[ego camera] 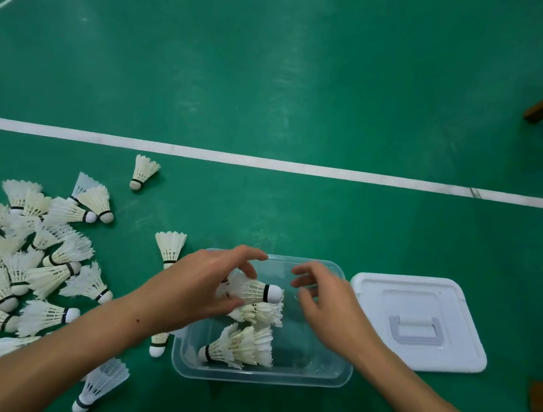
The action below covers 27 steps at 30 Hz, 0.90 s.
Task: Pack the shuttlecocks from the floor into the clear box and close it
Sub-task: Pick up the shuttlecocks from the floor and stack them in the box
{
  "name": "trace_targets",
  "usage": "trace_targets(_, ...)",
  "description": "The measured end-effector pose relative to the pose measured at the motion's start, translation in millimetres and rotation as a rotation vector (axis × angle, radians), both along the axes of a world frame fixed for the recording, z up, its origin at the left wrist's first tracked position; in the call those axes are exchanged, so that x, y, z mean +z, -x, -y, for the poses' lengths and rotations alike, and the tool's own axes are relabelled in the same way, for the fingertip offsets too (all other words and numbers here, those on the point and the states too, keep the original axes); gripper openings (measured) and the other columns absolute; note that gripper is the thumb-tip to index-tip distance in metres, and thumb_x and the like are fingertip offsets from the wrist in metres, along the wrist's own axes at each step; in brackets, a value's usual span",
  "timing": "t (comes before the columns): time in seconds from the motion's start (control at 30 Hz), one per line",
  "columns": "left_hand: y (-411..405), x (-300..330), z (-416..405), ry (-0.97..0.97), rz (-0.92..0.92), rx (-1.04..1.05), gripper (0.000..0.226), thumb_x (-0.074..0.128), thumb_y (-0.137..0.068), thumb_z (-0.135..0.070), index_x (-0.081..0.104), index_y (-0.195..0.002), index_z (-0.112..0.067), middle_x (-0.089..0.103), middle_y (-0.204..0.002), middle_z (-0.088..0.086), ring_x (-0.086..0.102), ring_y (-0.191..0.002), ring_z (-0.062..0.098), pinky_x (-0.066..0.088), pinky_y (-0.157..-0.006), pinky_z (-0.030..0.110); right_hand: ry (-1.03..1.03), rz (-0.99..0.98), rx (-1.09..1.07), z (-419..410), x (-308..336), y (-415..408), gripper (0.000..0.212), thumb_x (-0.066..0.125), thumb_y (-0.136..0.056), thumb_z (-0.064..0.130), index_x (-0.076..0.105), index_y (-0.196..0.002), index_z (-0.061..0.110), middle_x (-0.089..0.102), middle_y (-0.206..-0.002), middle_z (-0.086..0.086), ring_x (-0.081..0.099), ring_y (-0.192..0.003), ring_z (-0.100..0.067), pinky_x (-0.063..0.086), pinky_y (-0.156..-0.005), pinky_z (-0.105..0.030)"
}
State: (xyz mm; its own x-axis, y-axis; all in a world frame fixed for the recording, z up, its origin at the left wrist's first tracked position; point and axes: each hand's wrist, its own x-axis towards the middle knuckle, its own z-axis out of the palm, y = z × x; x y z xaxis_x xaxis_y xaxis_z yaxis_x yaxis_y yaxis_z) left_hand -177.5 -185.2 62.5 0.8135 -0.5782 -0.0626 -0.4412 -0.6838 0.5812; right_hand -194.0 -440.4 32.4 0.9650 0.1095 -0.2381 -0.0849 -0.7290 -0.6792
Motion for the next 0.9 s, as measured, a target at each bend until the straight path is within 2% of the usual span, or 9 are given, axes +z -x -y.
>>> trace_targets(0.1,-11,10,5,-0.04,-0.028,-0.11,0.078,0.078,-0.092,-0.031,0.031,-0.152,-0.049,0.062,-0.131,-0.027,0.061,-0.095,-0.003,0.052,-0.086,0.019,-0.258,-0.045,0.029,5,26,-6,0.021,0.065,-0.102,0.023,0.065,-0.123,0.026,0.074,-0.112,0.01,0.071,-0.097,-0.006,0.06,-0.089,-0.035)
trace_targets(0.23,-19,21,12,-0.046,-0.04,-0.238,0.079,0.077,-0.094,-0.03,0.031,-0.156,-0.046,0.065,-0.134,-0.02,0.059,-0.108,-0.007,0.044,-0.09,0.007,-0.362,-0.165,0.183,-11,30,-10,0.049,0.087,-0.085,0.026,0.066,-0.129,0.023,0.073,-0.116,0.009,0.072,-0.1,-0.003,0.061,-0.089,-0.029)
trace_targets(0.33,-19,17,9,-0.095,0.047,-0.239,0.08,0.078,-0.092,-0.027,0.031,-0.156,-0.042,0.064,-0.141,-0.012,0.065,-0.117,0.008,0.053,-0.096,0.022,-0.378,-0.214,0.203,-22,25,-14,0.063,0.091,-0.08,0.015,0.062,-0.134,0.023,0.069,-0.119,0.008,0.072,-0.09,-0.005,0.062,-0.085,-0.031)
trace_targets(0.4,-17,11,7,-0.12,0.123,-0.231,0.084,0.08,-0.09,-0.023,0.03,-0.155,-0.043,0.062,-0.14,-0.008,0.069,-0.111,0.017,0.059,-0.091,0.034,-0.386,-0.252,0.199,-26,21,-14,0.069,0.09,-0.08,0.012,0.056,-0.138,0.027,0.065,-0.126,0.006,0.072,-0.086,-0.015,0.064,-0.084,-0.041)
trace_targets(0.47,-14,7,6,-0.124,0.175,-0.225,0.085,0.081,-0.089,-0.022,0.03,-0.154,-0.043,0.058,-0.134,-0.006,0.068,-0.099,0.02,0.059,-0.083,0.038,-0.405,-0.256,0.217,-27,16,-12,0.072,0.086,-0.083,0.006,0.052,-0.141,0.03,0.06,-0.131,0.004,0.071,-0.083,-0.018,0.064,-0.085,-0.047)
trace_targets(0.57,-11,1,5,-0.076,0.198,-0.171,0.081,0.082,-0.088,-0.021,0.037,-0.152,-0.041,0.049,-0.139,-0.007,0.067,-0.09,0.02,0.058,-0.079,0.041,-0.431,-0.278,0.221,-24,13,-10,0.071,0.079,-0.087,0.002,0.05,-0.136,0.043,0.057,-0.131,0.002,0.069,-0.079,-0.011,0.064,-0.084,-0.045)
trace_targets(0.67,-8,-4,2,-0.024,0.223,-0.061,0.076,0.081,-0.089,-0.019,0.041,-0.151,-0.037,0.045,-0.145,-0.008,0.069,-0.088,0.018,0.06,-0.08,0.042,-0.382,-0.263,0.231,-13,9,-7,0.069,0.076,-0.088,0.004,0.059,-0.132,0.054,0.055,-0.125,0.0,0.064,-0.071,-0.012,0.064,-0.085,-0.051)
trace_targets(0.8,-2,-15,5,-0.027,0.211,0.03,0.069,0.077,-0.093,-0.021,0.042,-0.151,-0.034,0.047,-0.143,-0.01,0.069,-0.097,0.021,0.059,-0.084,0.044,-0.334,-0.22,0.058,-2,1,-5,0.04,0.081,-0.083,0.006,0.073,-0.112,0.033,0.067,-0.112,-0.003,0.072,-0.073,-0.019,0.065,-0.076,-0.051)
trace_targets(0.9,2,-27,17,-0.075,0.176,0.023,0.064,0.072,-0.095,-0.015,0.044,-0.151,-0.03,0.048,-0.145,-0.009,0.067,-0.103,0.016,0.057,-0.09,0.038,-0.239,-0.115,-0.167,2,-8,-3,0.03,0.092,-0.072,0.03,0.071,-0.093,0.028,0.073,-0.094,0.003,0.077,-0.074,-0.017,0.065,-0.071,-0.051)
